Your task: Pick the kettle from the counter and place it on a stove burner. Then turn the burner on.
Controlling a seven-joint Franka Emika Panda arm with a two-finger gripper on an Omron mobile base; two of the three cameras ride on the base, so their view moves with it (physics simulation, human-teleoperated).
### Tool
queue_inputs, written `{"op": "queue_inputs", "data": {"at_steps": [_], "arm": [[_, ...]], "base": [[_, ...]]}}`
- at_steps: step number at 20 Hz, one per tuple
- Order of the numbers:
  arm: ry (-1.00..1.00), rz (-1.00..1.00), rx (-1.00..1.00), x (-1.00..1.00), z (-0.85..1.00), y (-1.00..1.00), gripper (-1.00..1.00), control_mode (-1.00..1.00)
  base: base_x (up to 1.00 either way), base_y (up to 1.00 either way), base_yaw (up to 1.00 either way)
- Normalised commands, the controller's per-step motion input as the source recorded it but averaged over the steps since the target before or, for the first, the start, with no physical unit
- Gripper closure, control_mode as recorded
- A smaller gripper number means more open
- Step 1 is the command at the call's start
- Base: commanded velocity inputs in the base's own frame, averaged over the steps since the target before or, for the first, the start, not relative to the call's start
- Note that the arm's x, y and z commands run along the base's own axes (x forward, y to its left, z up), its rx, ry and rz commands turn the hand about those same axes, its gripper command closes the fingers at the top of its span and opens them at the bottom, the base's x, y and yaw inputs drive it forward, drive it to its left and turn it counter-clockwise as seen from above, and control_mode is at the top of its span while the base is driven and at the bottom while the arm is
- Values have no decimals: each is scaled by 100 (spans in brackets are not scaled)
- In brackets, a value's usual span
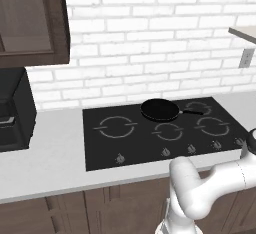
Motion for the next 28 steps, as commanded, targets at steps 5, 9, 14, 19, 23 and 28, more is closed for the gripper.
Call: {"op": "queue_inputs", "data": {"at_steps": [5, 9, 14, 19, 23, 28], "arm": [[0, 7, 0, 0, 0, 0, -100, -100], [0, 6, 0, 2, 0, 5, -100, -100], [0, 5, 0, 10, 0, 0, -100, -100], [1, 3, 0, 11, 0, 0, -100, -100], [3, 4, 0, 9, -4, 0, -100, -100], [4, 3, 2, 1, -9, 0, -100, -100]], "base": [[0, 0, 0], [0, 0, 0], [0, 0, 0], [0, 0, 0], [0, 0, 0], [0, 0, 0]]}}
